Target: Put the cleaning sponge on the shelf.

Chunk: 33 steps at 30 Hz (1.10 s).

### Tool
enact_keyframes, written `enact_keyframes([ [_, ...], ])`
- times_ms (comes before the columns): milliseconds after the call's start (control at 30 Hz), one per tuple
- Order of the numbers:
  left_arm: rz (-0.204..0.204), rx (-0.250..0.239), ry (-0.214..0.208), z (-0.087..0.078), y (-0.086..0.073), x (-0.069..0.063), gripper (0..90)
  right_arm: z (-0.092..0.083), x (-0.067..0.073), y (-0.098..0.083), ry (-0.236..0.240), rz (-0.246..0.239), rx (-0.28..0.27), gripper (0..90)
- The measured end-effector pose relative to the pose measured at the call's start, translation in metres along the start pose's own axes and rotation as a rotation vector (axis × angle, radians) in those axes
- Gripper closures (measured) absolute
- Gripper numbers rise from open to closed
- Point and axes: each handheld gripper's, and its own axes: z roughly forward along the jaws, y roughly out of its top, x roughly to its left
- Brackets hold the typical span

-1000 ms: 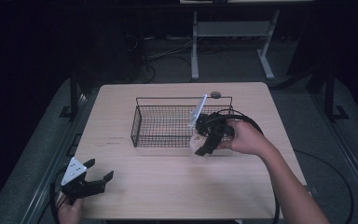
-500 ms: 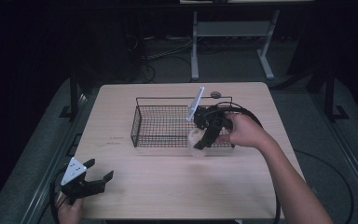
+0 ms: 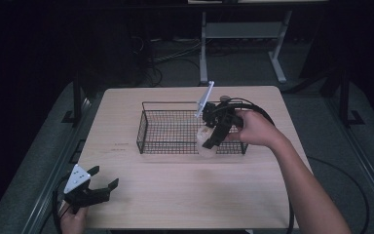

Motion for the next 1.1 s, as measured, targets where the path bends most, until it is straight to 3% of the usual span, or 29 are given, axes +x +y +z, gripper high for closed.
enact_keyframes([
  [667,0.003,-0.001,0.000,0.000,0.000,0.001,13.7,-0.008,-0.015,0.013,-0.021,0.002,0.027,28.6],
  [1100,0.001,-0.001,0.003,0.000,0.000,0.002,13.7,-0.010,-0.031,0.017,-0.024,0.037,0.019,28.6],
])
